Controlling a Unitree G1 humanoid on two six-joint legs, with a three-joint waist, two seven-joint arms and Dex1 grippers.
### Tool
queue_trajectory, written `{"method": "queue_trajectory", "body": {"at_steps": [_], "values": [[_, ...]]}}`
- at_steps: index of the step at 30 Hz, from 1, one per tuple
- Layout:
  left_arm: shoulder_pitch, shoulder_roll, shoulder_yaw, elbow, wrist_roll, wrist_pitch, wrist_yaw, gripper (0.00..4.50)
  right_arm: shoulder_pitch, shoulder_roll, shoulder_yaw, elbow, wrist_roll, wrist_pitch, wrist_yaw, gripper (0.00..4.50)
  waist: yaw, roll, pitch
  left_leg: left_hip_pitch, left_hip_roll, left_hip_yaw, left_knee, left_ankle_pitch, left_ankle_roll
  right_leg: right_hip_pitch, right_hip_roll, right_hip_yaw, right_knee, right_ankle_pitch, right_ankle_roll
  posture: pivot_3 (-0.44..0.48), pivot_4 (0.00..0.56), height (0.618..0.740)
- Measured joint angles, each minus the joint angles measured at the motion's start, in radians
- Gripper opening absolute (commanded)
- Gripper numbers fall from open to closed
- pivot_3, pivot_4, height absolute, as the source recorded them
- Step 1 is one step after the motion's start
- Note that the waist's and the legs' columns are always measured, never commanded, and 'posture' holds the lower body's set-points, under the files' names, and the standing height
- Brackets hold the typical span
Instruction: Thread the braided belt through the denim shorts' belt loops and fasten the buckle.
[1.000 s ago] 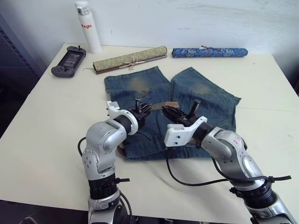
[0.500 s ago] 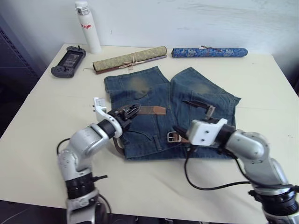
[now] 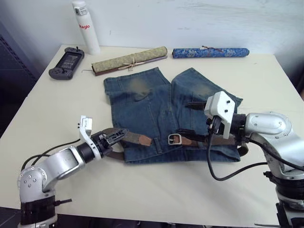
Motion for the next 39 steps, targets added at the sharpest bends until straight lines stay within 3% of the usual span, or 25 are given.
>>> {"method": "queue_trajectory", "body": {"at_steps": [6, 15, 18, 26, 35, 39], "values": [[0.081, -0.030, -0.097, -0.101, 0.000, -0.129, 0.103, 0.00, -0.005, -0.101, -0.008, -0.061, 0.134, 0.152, 0.023, 4.48, -0.001, 0.000, 0.000, 0.000, 0.000, 0.000, 0.000, 0.000, 0.001, 0.000, 0.000, 0.000, 0.000, 0.000, 0.000, 0.000, 0.150, 0.686], [0.102, 0.068, -0.157, -0.131, 0.000, -0.205, 0.134, 0.00, -0.013, -0.186, -0.048, -0.078, 0.237, 0.209, 0.032, 4.48, -0.001, 0.000, 0.000, 0.000, 0.000, 0.001, 0.000, -0.001, 0.001, 0.000, 0.000, 0.000, -0.001, 0.000, 0.000, 0.000, 0.150, 0.686], [0.104, 0.043, -0.171, -0.150, 0.021, -0.266, 0.153, 0.00, -0.029, -0.208, -0.048, -0.077, 0.241, 0.205, 0.030, 4.48, -0.001, 0.000, 0.000, 0.000, 0.000, 0.000, 0.000, -0.001, 0.001, 0.000, 0.000, 0.000, -0.001, 0.000, 0.000, 0.000, 0.150, 0.686], [0.071, 0.010, -0.283, -0.152, 0.163, -0.297, 0.117, 0.00, -0.044, -0.230, -0.046, -0.073, 0.240, 0.203, 0.019, 4.48, 0.015, 0.000, 0.000, -0.001, 0.000, 0.001, 0.000, -0.001, 0.001, 0.000, 0.000, 0.000, -0.002, 0.000, 0.001, 0.000, 0.150, 0.686], [0.035, 0.010, -0.330, -0.151, 0.406, -0.291, 0.003, 0.00, -0.061, -0.256, -0.046, -0.074, 0.244, 0.220, -0.007, 4.48, 0.023, 0.000, 0.000, -0.001, 0.000, 0.001, 0.000, -0.001, 0.001, 0.000, 0.000, 0.000, -0.002, 0.000, 0.001, 0.000, 0.150, 0.686], [0.031, -0.044, -0.345, -0.109, 0.446, -0.283, -0.021, 0.00, -0.076, -0.262, -0.044, -0.074, 0.245, 0.229, -0.014, 4.48, 0.024, 0.000, 0.000, -0.001, 0.000, 0.001, 0.000, -0.001, 0.001, 0.000, 0.000, 0.000, -0.003, 0.001, 0.001, 0.000, 0.150, 0.686]]}}
